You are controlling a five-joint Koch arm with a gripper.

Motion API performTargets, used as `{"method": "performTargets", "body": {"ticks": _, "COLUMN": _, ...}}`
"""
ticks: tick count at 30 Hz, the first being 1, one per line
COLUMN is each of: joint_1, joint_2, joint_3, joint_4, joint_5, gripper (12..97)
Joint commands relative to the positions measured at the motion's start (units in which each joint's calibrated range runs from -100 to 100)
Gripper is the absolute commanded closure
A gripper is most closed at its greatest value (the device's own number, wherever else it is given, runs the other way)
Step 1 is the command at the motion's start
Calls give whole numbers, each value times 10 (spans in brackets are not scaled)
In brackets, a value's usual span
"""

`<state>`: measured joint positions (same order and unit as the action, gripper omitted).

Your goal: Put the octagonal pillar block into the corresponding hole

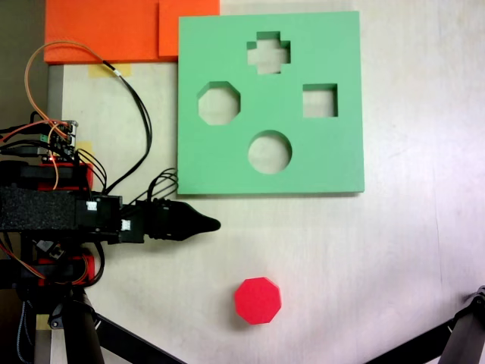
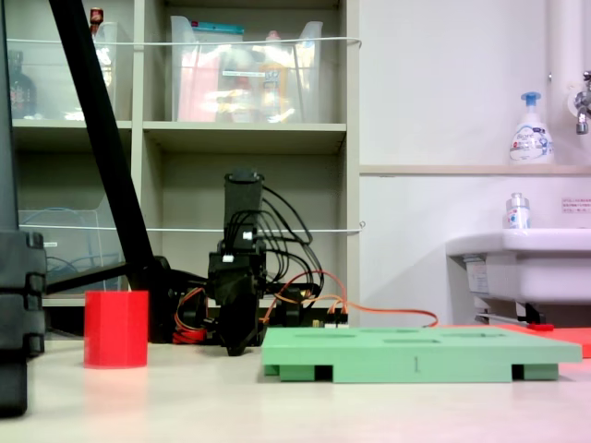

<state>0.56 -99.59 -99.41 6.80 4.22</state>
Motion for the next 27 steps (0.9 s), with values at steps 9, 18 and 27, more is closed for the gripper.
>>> {"method": "performTargets", "body": {"ticks": 9, "joint_1": 3, "joint_2": -4, "joint_3": -6, "joint_4": -56, "joint_5": -2, "gripper": 592}}
{"method": "performTargets", "body": {"ticks": 18, "joint_1": 3, "joint_2": -4, "joint_3": -6, "joint_4": -56, "joint_5": -2, "gripper": 592}}
{"method": "performTargets", "body": {"ticks": 27, "joint_1": 11, "joint_2": -4, "joint_3": -6, "joint_4": -36, "joint_5": 15, "gripper": 619}}
